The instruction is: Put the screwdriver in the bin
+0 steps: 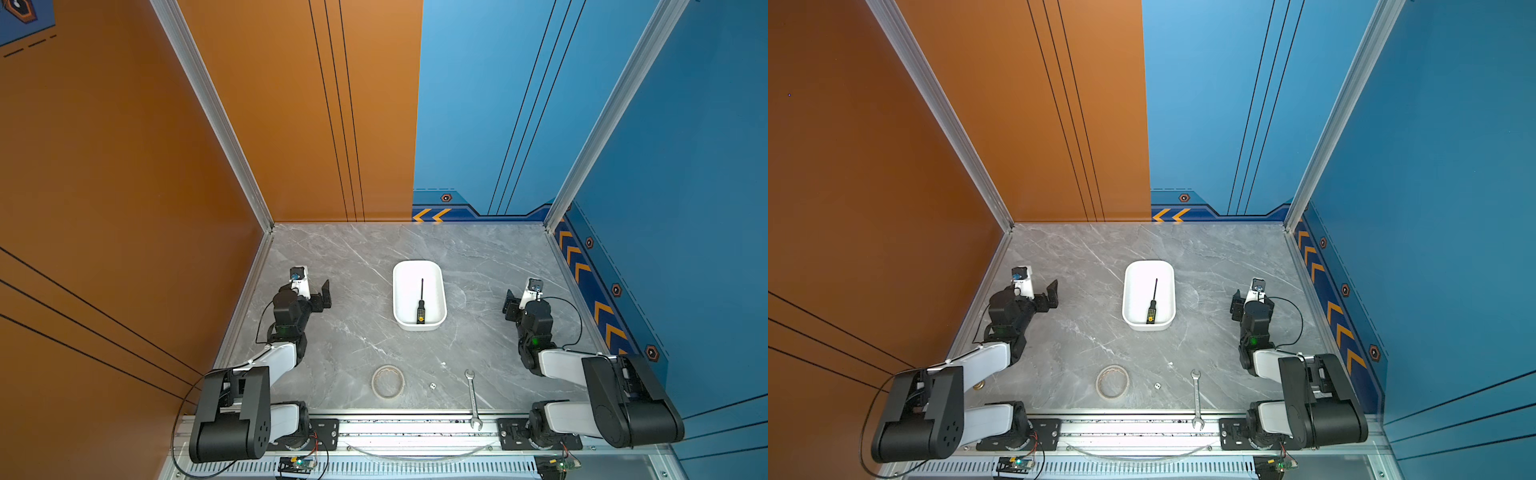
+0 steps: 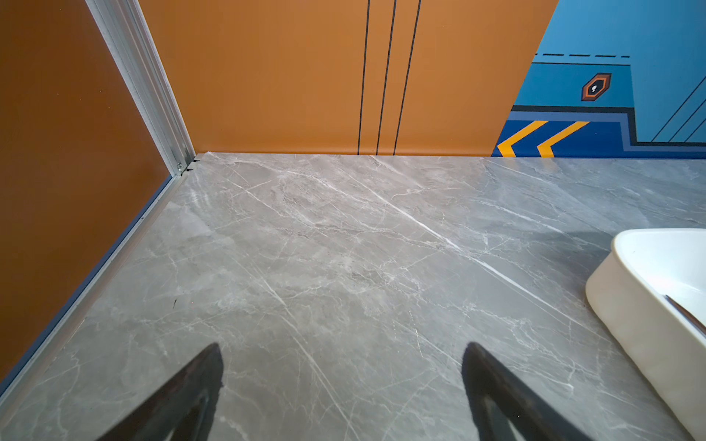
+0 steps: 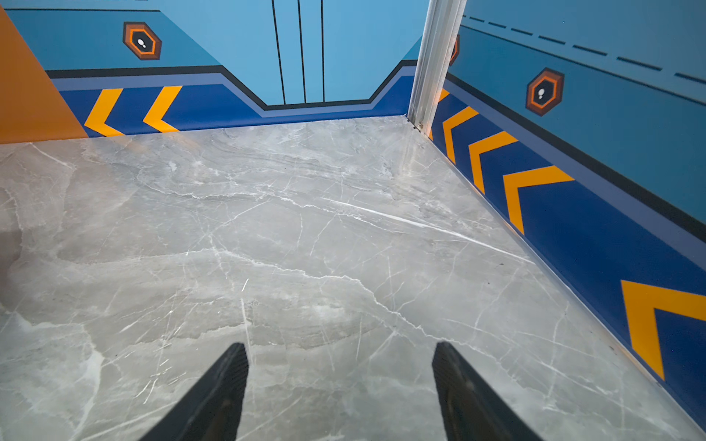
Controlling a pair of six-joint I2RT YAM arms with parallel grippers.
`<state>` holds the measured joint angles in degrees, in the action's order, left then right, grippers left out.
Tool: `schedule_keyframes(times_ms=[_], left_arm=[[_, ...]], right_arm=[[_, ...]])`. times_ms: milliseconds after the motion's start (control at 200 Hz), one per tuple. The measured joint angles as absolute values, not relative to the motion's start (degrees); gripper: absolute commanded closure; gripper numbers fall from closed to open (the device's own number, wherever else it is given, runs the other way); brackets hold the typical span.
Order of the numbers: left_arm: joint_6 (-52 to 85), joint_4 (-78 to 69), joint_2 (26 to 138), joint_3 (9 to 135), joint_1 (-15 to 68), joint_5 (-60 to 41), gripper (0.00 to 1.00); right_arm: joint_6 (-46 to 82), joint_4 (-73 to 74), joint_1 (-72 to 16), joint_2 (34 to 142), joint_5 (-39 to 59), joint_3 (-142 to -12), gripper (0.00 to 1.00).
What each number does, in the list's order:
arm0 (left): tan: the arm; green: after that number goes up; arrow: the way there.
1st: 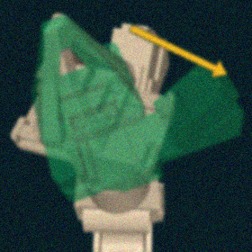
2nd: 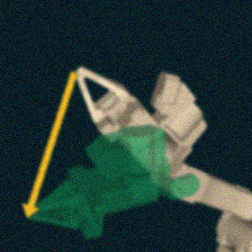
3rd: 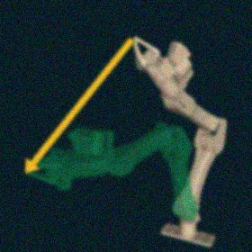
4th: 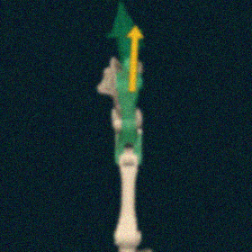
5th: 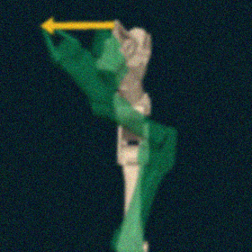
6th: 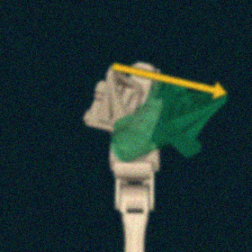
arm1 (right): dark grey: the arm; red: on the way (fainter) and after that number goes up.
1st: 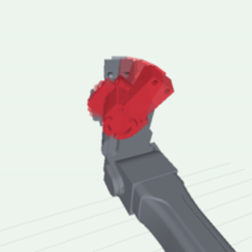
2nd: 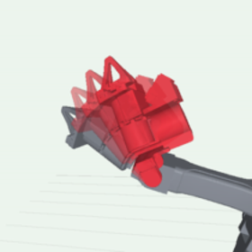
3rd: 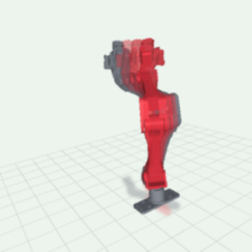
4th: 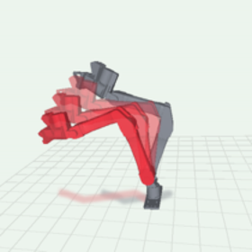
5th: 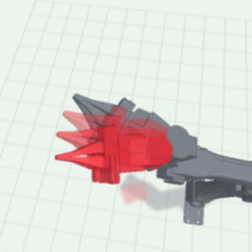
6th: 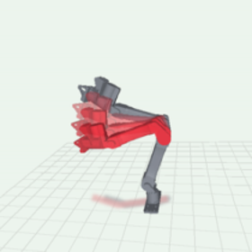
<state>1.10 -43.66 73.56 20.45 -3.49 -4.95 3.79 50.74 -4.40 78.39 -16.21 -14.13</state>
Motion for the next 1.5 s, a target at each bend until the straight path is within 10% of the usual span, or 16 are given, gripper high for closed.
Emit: schedule_keyframes(times_ms=[886, 1207, 1502], left_arm=[[0.95, -54.85, 89.49, 19.86, -3.25, -6.24, 0.02], [0.19, -54.19, 89.49, 20.75, -0.91, -3.31, 0.02], [0.19, -54.06, 89.49, 20.82, 0.08, 1.28, 0.02]], right_arm=[[3.86, 56.12, -3.01, 88.49, -14.22, -20.10, 0.23], [4.40, 54.46, -2.28, 88.49, -12.64, -20.12, 0.00], [4.45, 54.43, -2.24, 88.49, -12.16, -20.12, 0.00]])
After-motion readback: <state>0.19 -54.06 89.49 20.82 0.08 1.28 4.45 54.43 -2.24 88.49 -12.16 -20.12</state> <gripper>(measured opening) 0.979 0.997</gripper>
